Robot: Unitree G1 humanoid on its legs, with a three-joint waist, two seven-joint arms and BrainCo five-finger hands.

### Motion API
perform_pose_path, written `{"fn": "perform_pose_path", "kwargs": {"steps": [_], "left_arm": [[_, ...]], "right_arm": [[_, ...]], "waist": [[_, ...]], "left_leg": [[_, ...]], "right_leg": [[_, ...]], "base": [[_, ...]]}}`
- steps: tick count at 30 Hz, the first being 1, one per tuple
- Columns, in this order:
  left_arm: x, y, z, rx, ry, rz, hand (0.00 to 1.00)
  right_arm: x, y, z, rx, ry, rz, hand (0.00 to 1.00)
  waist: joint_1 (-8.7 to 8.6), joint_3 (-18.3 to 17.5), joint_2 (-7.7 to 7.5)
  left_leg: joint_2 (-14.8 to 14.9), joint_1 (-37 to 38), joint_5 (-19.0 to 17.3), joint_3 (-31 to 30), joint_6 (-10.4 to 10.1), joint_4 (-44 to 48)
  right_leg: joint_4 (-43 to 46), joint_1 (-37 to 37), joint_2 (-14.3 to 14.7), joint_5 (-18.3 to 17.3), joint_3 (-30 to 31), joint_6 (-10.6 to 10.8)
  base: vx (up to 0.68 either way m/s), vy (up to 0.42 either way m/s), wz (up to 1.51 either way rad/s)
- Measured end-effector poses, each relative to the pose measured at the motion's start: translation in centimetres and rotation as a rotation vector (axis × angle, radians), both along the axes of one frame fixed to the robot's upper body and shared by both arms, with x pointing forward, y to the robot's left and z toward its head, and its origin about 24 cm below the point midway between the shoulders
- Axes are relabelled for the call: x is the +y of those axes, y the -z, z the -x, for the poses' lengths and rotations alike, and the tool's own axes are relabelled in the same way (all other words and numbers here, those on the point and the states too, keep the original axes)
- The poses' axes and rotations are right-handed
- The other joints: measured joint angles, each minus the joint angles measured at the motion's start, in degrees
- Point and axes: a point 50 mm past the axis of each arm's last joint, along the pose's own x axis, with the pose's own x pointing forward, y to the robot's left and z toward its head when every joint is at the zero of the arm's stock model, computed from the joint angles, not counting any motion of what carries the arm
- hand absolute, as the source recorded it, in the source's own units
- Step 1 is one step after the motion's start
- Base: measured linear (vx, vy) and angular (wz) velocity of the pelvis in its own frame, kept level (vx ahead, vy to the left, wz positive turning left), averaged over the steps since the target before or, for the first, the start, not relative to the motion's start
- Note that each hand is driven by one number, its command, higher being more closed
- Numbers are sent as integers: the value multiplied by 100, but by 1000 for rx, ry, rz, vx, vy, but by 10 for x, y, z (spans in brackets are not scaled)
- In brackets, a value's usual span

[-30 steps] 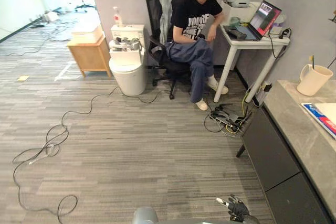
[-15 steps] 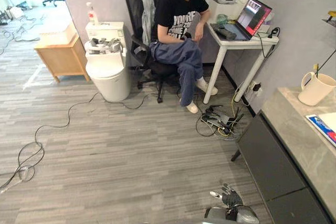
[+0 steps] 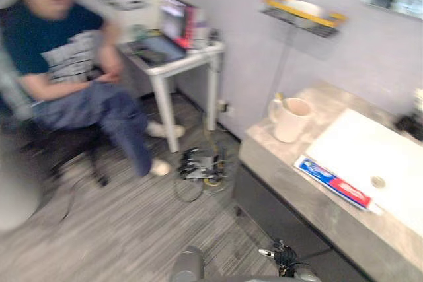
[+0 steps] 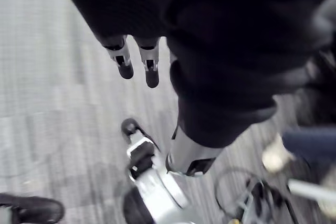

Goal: Organize washtable

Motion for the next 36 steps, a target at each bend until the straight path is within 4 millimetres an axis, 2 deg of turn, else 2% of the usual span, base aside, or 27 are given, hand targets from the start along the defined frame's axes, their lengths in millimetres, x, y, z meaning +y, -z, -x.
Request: {"fn": "perform_pose_path", "kwargs": {"steps": [1, 2, 3, 5, 7, 10, 12, 14, 15, 17, 19, 21, 23, 25, 28, 30, 34, 35, 36], "left_arm": [[-6, -2, -13, -25, 39, 4, 0], [-8, -3, -18, -35, 59, 4, 0], [-11, -5, -27, -57, 84, 2, 0], [-11, -5, -31, -59, 109, 0, 0], [-12, -2, -28, -27, 146, 3, 0], [-35, 8, -13, 34, 172, 74, 0], [-40, 10, -7, 45, 167, 92, 0], [-35, 10, 1, 58, 147, 76, 0], [-34, 10, 0, 49, 143, 74, 0], [-29, 5, -3, 4, 136, 47, 0], [-28, 3, -3, -27, 115, 52, 0], [-31, 1, -4, -46, 74, 54, 0], [-34, 2, -3, -53, 67, 62, 0], [-37, 3, -1, -39, 86, 58, 0], [-36, 5, 4, -14, 85, 58, 0], [-35, 6, 7, 1, 82, 58, 0], [-30, 8, 12, 16, 36, 62, 0], [-23, 9, 17, 21, -23, 75, 0], [8, 13, 69, 125, -321, 74, 0]], "right_arm": [[3, 0, -1, -3, -30, -4, 0], [4, -1, -2, -6, -32, -3, 0], [2, -1, -2, -7, -27, 2, 0], [2, 0, -2, -1, -22, 2, 0], [-2, 1, -4, 15, -8, 9, 0], [-28, 2, -4, 27, 45, 73, 0], [-42, 2, -1, 40, 73, 98, 0], [-52, 3, 5, 63, 132, 121, 0], [-54, 4, 6, 66, 146, 119, 0], [-56, 4, 11, 75, 193, 128, 0], [-61, 4, 15, 79, 250, 138, 0], [-75, 1, 20, 62, 358, 161, 0], [-85, -2, 15, 30, 397, 180, 0], [-90, -4, 17, 17, 413, 189, 0], [-86, -2, 21, 30, 428, 174, 0], [-77, 3, 34, 78, 457, 148, 0], [-82, 5, 43, 99, 522, 141, 0], [-82, 6, 48, 117, 547, 134, 0], [-79, 12, 73, 202, 601, 75, 0]], "waist": [[-13, 5, 9], [-33, -5, 37], [-91, -55, 116], [-276, -60, 132], [-309, -60, 190], [-388, -61, 489], [-440, -36, 569], [-453, -29, 520], [-452, -30, 532], [-435, 46, 393], [-472, 87, 358], [-467, 146, 406], [-461, 255, 446], [-463, 267, 468], [-446, 292, 472], [-451, 301, 462], [-469, 301, 453], [-469, 303, 442], [-600, 314, 408]], "left_leg": [[-4, 349, -10, 550, 19, -165], [-6, 483, -10, 815, 20, -275], [-48, 781, 27, 1286, 135, -573], [-135, 1001, 109, 1652, 278, -924], [-156, 1033, 172, 1961, 373, -1098], [-133, 1200, 206, 2052, 335, -1344], [-147, 1345, 274, 2040, 276, -1501], [-121, 1481, 498, 2046, 177, -1761], [-94, 1469, 510, 2045, 157, -1750], [17, 1347, 552, 2034, 112, -1748], [34, 1273, 567, 1958, 86, -1694], [60, 1195, 571, 1844, 78, -1572], [38, 1211, 580, 1846, 84, -1612], [-88, 1253, 728, 1894, 178, -1925], [-201, 1371, 896, 1917, 224, -2294], [-258, 1524, 969, 1847, 215, -2474], [-323, 1680, 1046, 1803, 226, -2712], [-341, 1742, 1071, 1815, 228, -2788], [-475, 2040, 1088, 1859, 218, -3086]], "right_leg": [[39, -51, -492, 136, -1198, -18], [48, -41, -749, 187, -1832, -84], [-94, 36, -1143, 310, -2939, -222], [-550, 110, -1269, 532, -3311, -235], [-972, 19, -1194, 744, -3278, 39], [-1335, 137, -1018, 981, -3061, 141], [-1609, 307, -925, 1099, -2985, 174], [-2139, 521, -729, 1353, -2866, 114], [-2238, 554, -684, 1402, -2862, 88], [-2474, 580, -530, 1535, -2860, -14], [-2510, 576, -478, 1557, -2904, -46], [-2525, 559, -460, 1578, -2983, -78], [-2484, 539, -472, 1580, -2984, -84], [-2490, 494, -525, 1590, -3001, -73], [-2697, 561, -544, 1732, -3028, -32], [-2757, 697, -588, 1774, -3092, -43], [-2755, 772, -617, 1762, -3114, -23], [-2757, 783, -618, 1758, -3110, -18], [-2876, 967, -626, 1739, -3059, 22]], "base": [[62, 305, -181], [13, 268, -220], [-18, 184, -150], [24, 128, -126], [52, 6, -96], [11, -26, -44], [16, -45, -11], [-10, -101, -24], [-39, -98, -12], [-55, -94, -5], [-76, -70, 7], [-66, -34, 14], [-92, 22, 4], [-105, 26, 8], [-71, 20, 6], [-37, 44, 12], [1, 23, 5], [0, 0, 0], [0, 0, 0]]}}
